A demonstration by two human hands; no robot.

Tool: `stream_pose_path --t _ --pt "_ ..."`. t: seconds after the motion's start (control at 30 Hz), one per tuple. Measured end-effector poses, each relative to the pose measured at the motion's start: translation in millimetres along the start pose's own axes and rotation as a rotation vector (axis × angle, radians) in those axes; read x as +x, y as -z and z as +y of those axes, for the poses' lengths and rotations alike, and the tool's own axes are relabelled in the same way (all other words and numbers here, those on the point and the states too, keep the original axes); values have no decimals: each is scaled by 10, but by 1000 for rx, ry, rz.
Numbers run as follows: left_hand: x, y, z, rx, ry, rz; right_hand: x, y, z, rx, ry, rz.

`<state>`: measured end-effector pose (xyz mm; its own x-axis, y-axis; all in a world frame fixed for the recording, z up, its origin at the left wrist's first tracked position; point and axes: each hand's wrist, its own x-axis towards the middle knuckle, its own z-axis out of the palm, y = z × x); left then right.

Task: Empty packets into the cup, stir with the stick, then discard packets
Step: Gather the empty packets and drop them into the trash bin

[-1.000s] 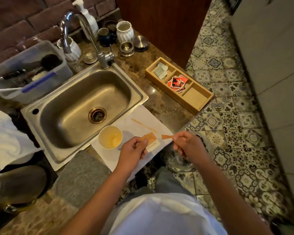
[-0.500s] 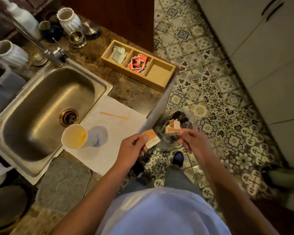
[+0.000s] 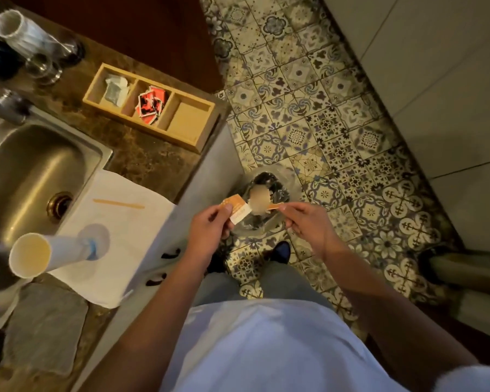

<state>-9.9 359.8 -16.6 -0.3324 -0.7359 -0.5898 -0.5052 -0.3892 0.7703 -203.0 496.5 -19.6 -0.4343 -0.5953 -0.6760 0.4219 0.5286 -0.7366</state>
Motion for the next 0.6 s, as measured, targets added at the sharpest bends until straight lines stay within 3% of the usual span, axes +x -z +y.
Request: stream_pose_path --t 0.27,0.43,0.6 --pt "404 -360 42 17 54 -16 383 236 66 -48 -33 56" --pt "746 -434 -201 109 113 -100 669 142 309 -220 49 101" --pt "1135 -402 -489 191 149 -161 1033 -31 646 -242 -107 194"
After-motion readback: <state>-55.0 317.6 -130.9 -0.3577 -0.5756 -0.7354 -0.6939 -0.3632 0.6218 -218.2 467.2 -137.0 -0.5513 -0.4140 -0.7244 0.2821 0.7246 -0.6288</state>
